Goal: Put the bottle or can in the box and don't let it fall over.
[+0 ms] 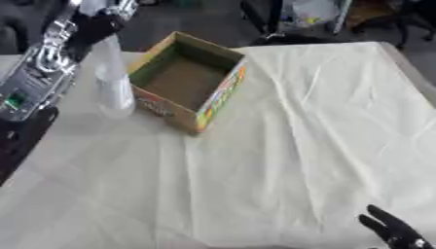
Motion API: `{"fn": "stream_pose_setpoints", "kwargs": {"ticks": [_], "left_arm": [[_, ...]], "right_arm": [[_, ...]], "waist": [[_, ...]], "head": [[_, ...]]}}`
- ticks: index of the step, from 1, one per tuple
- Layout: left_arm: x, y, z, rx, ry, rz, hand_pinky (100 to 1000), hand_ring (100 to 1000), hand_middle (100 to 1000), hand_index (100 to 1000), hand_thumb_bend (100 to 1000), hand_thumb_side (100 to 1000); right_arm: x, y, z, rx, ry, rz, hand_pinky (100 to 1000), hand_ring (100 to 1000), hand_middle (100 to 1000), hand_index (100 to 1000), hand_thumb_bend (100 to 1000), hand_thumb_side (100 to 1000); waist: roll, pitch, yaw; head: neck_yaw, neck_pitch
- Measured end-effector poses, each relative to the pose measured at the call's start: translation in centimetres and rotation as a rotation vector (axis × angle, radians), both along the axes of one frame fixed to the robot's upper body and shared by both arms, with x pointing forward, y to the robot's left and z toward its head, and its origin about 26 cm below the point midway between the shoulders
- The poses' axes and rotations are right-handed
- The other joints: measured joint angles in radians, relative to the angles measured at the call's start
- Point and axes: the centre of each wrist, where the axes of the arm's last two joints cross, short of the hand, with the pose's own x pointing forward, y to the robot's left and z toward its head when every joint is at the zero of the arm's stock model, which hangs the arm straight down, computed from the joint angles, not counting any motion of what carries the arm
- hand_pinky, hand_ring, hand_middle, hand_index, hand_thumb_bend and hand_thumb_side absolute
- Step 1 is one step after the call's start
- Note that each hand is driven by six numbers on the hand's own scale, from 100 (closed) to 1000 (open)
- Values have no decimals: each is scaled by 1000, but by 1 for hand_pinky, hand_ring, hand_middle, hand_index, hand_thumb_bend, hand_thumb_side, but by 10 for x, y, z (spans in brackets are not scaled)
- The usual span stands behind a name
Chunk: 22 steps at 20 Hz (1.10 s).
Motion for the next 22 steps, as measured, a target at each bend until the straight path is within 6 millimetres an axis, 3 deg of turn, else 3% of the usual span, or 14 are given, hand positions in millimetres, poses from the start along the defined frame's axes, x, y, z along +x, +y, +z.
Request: {"fn": "stream_pose_setpoints", "kwargs": {"ticks": [3, 7, 13, 14, 15, 17, 20, 22], "left_arm": [[4, 2, 16, -29, -38, -6, 751, 589, 117, 504, 119, 436], [15, 6, 20, -76, -44, -21, 770, 619, 128, 513, 100, 435], [37, 16, 9, -184, -27, -27, 790, 673, 161, 538, 137, 455], [40, 17, 4, -203, -19, -27, 797, 698, 176, 554, 146, 415], [43, 18, -2, -220, -11, -25, 799, 705, 182, 560, 164, 466], [49, 21, -12, -238, 0, -20, 822, 793, 281, 649, 258, 484], [54, 24, -26, -225, 16, -25, 899, 997, 593, 884, 520, 562], [54, 23, -35, -187, 37, -35, 941, 1000, 741, 933, 641, 643]], "right_arm": [[2, 3, 0, 3, -1, 13, 669, 1000, 1000, 1000, 100, 470], [6, 9, 3, 3, -12, 37, 670, 1000, 1000, 1000, 100, 470], [12, 21, 8, 15, -36, 88, 670, 1000, 1000, 1000, 100, 470], [13, 23, 9, 16, -40, 96, 670, 1000, 1000, 1000, 100, 470], [14, 24, 9, 17, -42, 103, 670, 1000, 1000, 1000, 100, 470], [15, 27, 11, 18, -48, 112, 670, 1000, 1000, 1000, 100, 470], [17, 28, 12, 17, -53, 116, 670, 1000, 1000, 1000, 100, 470], [17, 28, 12, 11, -52, 115, 670, 1000, 1000, 1000, 100, 470]], "waist": [[4, 9, -27], [3, 26, -66], [3, 66, -131], [4, 72, -141], [7, 76, -147], [13, 85, -157], [18, 91, -160], [20, 92, -159]], "head": [[4, -11], [9, -35], [17, -87], [20, -95], [22, -103], [27, -117], [30, -125], [31, -125]]}}
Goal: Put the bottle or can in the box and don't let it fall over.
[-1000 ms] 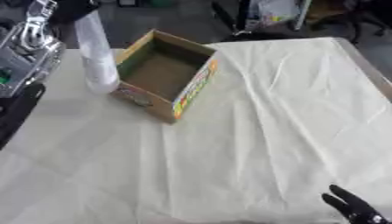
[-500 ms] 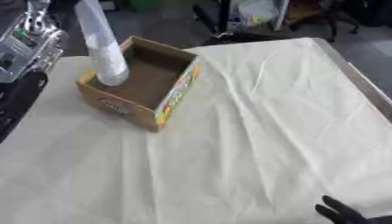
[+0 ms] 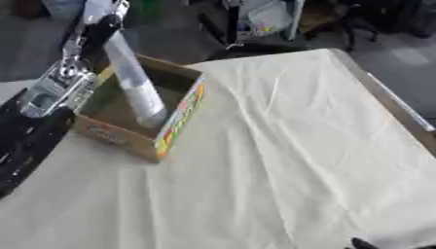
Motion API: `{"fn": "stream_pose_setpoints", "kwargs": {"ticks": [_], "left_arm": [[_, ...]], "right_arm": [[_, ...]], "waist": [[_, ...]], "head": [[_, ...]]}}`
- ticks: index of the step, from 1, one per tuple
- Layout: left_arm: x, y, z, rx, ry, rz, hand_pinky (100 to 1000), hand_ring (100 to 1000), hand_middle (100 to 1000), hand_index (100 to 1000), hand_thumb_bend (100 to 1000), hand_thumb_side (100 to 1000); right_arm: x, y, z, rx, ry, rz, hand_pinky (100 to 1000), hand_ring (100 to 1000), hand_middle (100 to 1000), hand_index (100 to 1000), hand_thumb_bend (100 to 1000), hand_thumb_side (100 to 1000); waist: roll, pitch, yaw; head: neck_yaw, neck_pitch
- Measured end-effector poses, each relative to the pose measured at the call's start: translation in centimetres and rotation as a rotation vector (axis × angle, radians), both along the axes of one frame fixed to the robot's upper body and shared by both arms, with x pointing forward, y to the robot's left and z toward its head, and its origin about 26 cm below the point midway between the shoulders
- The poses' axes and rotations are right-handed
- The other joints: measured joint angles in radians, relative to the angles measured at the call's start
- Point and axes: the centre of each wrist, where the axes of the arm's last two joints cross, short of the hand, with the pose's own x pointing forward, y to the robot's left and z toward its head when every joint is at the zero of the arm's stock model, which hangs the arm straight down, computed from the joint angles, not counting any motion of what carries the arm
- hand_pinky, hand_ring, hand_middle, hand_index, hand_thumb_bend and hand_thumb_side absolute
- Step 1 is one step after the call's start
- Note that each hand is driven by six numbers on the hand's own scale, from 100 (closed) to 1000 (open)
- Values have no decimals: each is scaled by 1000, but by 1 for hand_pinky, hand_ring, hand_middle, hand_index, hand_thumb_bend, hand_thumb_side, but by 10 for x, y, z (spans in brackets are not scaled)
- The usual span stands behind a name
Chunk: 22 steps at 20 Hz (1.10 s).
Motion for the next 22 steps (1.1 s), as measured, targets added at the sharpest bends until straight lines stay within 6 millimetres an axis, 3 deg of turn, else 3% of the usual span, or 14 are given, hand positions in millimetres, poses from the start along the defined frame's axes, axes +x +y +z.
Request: {"fn": "stream_pose_setpoints", "kwargs": {"ticks": [4, 10, 15, 22], "left_arm": [[-4, 6, -14, 118, 77, -4, 981, 1000, 860, 990, 695, 707], [-16, 31, -24, 268, 203, 47, 989, 1000, 902, 1000, 741, 745], [-36, 48, -16, 316, 186, 126, 980, 1000, 886, 996, 727, 759], [-71, 63, -12, 310, 7, 239, 959, 1000, 844, 976, 670, 733]], "right_arm": [[0, 0, 0, -10, 1, -4, 671, 1000, 1000, 1000, 100, 470], [-2, -2, -2, -14, 7, -16, 671, 1000, 1000, 1000, 100, 470], [-4, -8, -4, -18, 15, -36, 671, 1000, 1000, 1000, 100, 470], [-7, -16, -6, -23, 23, -66, 671, 1000, 1000, 1000, 100, 470]], "waist": [[0, 0, 15], [-3, -11, 43], [-2, -28, 71], [-5, -42, 125]], "head": [[-4, 1], [-26, 10], [-50, 18], [-89, 33]]}}
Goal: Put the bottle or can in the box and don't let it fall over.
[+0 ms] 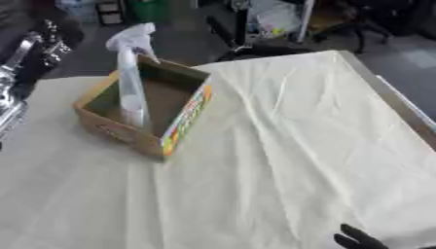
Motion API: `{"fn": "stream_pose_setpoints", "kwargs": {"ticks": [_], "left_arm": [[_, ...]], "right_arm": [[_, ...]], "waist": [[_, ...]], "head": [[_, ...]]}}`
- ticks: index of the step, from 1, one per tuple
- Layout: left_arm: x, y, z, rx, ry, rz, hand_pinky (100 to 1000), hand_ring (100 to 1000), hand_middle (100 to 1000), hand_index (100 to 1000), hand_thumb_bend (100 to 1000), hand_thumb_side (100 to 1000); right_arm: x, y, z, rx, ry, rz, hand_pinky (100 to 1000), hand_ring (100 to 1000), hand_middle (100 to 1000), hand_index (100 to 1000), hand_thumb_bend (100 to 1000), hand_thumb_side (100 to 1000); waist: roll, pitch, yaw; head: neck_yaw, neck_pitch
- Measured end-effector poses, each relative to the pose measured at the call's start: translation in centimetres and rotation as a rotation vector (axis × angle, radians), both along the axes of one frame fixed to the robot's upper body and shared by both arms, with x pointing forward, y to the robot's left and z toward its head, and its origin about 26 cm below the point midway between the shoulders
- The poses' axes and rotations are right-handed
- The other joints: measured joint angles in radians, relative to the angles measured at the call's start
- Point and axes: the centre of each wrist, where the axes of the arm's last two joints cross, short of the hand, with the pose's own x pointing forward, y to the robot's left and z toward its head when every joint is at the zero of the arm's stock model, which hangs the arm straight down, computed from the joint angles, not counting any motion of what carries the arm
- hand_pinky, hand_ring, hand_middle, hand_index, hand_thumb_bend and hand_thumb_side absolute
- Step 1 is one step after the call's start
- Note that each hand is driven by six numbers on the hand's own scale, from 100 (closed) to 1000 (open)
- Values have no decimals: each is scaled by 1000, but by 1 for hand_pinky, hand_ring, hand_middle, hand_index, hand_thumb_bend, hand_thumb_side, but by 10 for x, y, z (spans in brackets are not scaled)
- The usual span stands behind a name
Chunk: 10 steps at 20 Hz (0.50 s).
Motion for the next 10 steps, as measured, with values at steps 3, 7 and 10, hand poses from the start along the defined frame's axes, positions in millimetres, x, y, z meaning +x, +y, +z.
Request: {"fn": "stream_pose_setpoints", "kwargs": {"ticks": [3, 7, 10], "left_arm": [[-15, 0, -8, -37, -82, 19, 949, 1000, 827, 965, 646, 712], [-37, -6, -24, -124, -180, 37, 948, 1000, 819, 960, 610, 687], [-54, -11, -38, -201, -212, 82, 947, 1000, 815, 958, 596, 675]], "right_arm": [[-1, -4, 0, -3, 2, -14, 671, 1000, 1000, 1000, 100, 470], [-1, -7, -1, -5, 3, -30, 671, 1000, 1000, 1000, 100, 470], [-2, -8, -2, 1, 5, -40, 671, 1000, 1000, 1000, 100, 470]], "waist": [[0, -5, 42], [-8, -5, 81], [-18, -5, 97]], "head": [[-17, 4], [-45, 4], [-52, 4]]}}
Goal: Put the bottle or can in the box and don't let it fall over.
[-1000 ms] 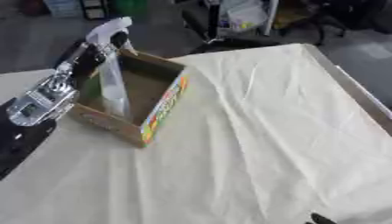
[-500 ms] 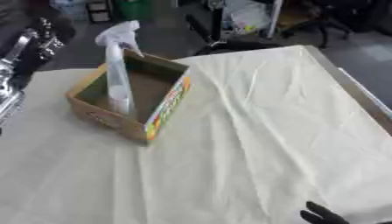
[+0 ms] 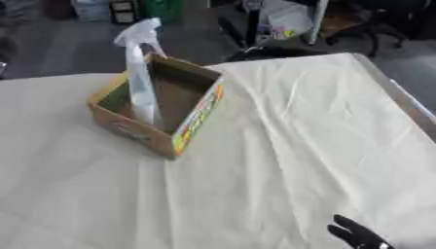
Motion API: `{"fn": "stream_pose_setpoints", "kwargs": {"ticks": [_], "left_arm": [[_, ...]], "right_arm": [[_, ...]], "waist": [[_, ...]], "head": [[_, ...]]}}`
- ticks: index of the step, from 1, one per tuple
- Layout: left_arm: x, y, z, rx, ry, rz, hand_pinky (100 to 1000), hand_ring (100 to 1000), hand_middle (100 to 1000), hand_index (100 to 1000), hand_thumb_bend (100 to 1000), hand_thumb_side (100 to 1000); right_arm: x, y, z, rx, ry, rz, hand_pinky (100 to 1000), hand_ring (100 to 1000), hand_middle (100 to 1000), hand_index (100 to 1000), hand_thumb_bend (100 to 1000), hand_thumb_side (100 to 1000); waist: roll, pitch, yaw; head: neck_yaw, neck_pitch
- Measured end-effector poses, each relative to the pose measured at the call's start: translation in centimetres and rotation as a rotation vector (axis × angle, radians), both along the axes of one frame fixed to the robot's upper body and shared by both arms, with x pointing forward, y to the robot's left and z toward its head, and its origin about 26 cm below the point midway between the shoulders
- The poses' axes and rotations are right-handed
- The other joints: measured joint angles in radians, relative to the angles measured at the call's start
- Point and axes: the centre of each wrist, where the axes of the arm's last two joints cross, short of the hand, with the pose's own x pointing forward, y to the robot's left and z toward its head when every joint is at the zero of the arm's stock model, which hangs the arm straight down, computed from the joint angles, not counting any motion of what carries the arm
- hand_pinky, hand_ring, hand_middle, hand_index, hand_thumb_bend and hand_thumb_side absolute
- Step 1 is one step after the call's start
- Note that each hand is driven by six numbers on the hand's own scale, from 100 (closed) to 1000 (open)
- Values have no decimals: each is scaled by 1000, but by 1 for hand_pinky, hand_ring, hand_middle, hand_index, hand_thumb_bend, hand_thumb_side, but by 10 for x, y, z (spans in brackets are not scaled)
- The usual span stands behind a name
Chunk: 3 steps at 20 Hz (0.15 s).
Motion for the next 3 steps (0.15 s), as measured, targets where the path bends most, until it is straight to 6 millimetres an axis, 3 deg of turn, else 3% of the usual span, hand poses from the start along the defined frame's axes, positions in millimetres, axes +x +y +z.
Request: {"fn": "stream_pose_setpoints", "kwargs": {"ticks": [3], "left_arm": [[-16, -3, -16, -76, 11, 65, 948, 1000, 809, 958, 582, 670]], "right_arm": [[-1, -1, -1, 5, 5, -8, 670, 1000, 1000, 1000, 100, 470]], "waist": [[-2, -3, 11]], "head": [[0, 7]]}}
